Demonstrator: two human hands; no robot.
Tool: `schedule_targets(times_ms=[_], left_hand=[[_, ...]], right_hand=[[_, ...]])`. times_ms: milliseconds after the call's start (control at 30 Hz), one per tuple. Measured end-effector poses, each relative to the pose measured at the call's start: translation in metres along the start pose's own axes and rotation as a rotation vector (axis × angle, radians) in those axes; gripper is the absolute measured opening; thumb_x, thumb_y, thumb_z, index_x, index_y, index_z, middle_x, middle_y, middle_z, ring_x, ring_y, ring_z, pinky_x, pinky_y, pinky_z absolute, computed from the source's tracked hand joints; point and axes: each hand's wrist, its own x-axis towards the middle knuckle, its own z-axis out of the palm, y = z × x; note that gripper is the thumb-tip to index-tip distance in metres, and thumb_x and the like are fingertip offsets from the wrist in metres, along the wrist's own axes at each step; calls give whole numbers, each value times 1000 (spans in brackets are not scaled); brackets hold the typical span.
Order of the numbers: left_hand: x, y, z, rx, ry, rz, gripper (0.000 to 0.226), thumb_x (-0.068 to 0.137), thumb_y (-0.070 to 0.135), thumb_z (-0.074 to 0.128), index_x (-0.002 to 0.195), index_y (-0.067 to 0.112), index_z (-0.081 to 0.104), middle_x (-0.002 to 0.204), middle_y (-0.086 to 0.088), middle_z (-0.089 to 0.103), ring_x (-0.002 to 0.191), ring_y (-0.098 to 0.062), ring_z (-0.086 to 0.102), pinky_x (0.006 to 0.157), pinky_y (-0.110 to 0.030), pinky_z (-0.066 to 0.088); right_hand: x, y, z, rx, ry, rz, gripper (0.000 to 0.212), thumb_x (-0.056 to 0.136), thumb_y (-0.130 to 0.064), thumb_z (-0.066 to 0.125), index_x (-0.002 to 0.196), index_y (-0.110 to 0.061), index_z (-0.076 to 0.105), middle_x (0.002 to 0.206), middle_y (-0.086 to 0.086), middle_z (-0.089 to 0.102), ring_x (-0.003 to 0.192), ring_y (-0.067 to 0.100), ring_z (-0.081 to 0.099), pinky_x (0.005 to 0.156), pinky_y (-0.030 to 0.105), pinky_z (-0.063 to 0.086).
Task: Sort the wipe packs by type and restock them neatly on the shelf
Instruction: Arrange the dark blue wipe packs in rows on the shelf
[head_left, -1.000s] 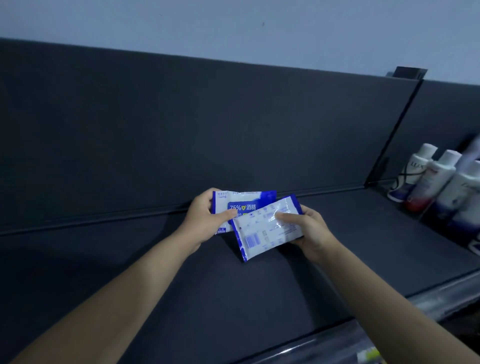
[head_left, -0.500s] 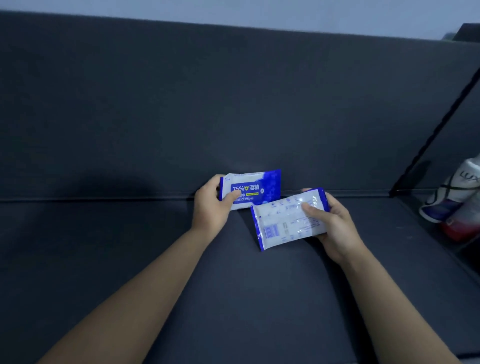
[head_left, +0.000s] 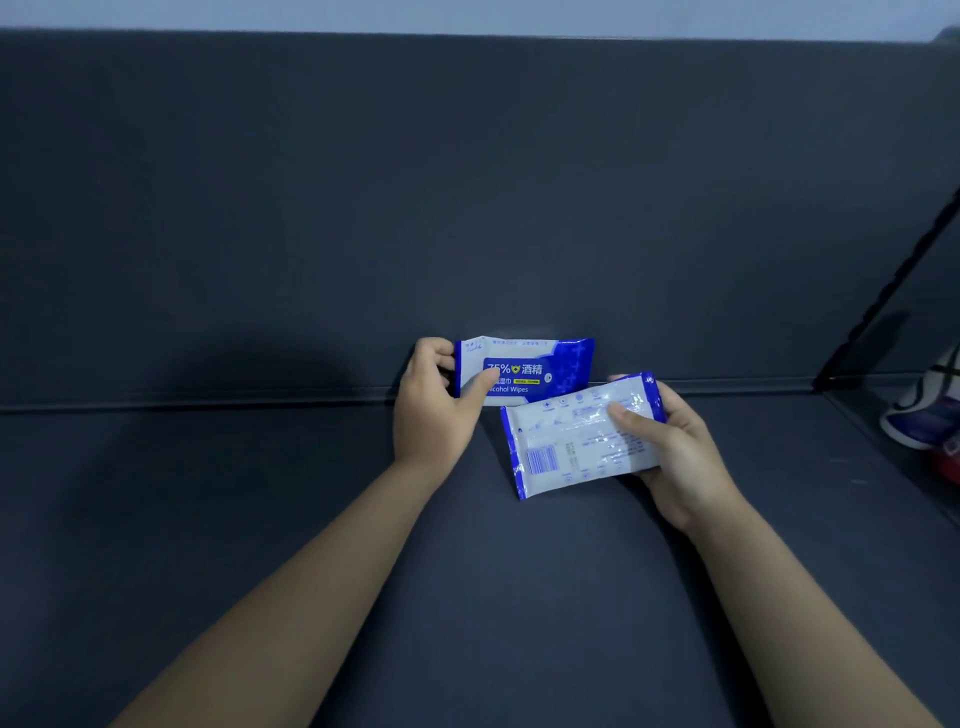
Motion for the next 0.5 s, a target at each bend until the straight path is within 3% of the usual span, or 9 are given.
schedule_targets(times_ms=[67, 133, 200, 233, 300, 333, 367, 433, 500], left_hand=[[-5, 5, -3, 45, 65, 48, 40, 79, 32, 76, 104, 15, 50, 96, 9, 51, 84, -7, 47, 74, -20, 41], [-11, 14, -7, -14, 0, 47, 35, 83, 33, 72, 103, 16, 49, 95, 5, 51, 82, -11, 48, 74, -22, 43], [-17, 27, -12, -173, -269, -81, 43, 81, 34, 74, 112, 22, 46, 102, 4, 53, 79, -8, 55, 72, -18, 45], [-20, 30, -15, -218, -418, -111, 59, 77, 34, 79, 122, 26, 42, 113, 5, 51, 87, -3, 57, 76, -14, 46], [-22, 30, -22, -101, -646, 39, 99, 64, 34, 88, 140, 39, 24, 141, 14, 32, 120, 9, 43, 93, -7, 40], [-24, 30, -26, 2, -711, 151, 106, 62, 35, 88, 144, 43, 21, 147, 18, 19, 130, 13, 29, 97, -2, 32], [-26, 32, -30, 95, -727, 260, 99, 65, 36, 86, 144, 42, 26, 149, 20, 16, 131, 16, 23, 97, 1, 29], [-28, 32, -31, 102, -646, 359, 54, 81, 34, 74, 131, 30, 55, 136, 11, 46, 119, 8, 46, 94, -13, 42], [-28, 37, -33, -37, -576, 174, 17, 89, 28, 67, 100, 16, 71, 85, 3, 68, 75, -7, 64, 70, -29, 52]], right_hand=[[0, -1, 0, 22, -6, 11, 23, 85, -7, 63, 105, -19, 65, 96, 5, 71, 83, 20, 68, 66, 32, 55], [1, -1, 2, 61, -15, 29, 23, 85, -7, 62, 106, -19, 64, 96, 5, 71, 82, 20, 67, 66, 31, 55], [1, -1, 5, 115, -32, 55, 24, 85, -7, 61, 107, -18, 63, 98, 6, 70, 82, 20, 68, 65, 31, 56], [2, 0, 6, 145, -37, 68, 25, 86, -6, 61, 108, -18, 62, 100, 6, 70, 83, 21, 68, 65, 31, 57], [2, 1, 9, 217, -41, 91, 26, 87, -4, 58, 109, -18, 61, 101, 8, 70, 82, 21, 69, 65, 33, 59], [1, -1, 11, 244, -50, 99, 27, 87, -3, 58, 109, -18, 61, 101, 8, 70, 82, 21, 69, 65, 33, 59], [1, -2, 11, 259, -74, 99, 29, 86, -5, 58, 111, -19, 61, 101, 8, 70, 82, 21, 69, 65, 34, 59], [0, -6, 11, 281, -150, 92, 30, 83, -19, 56, 113, -18, 61, 103, 9, 69, 79, 20, 69, 66, 34, 60], [-1, -8, 10, 300, -160, 70, 36, 85, -40, 51, 108, -15, 63, 99, 8, 67, 75, 20, 68, 66, 35, 59]])
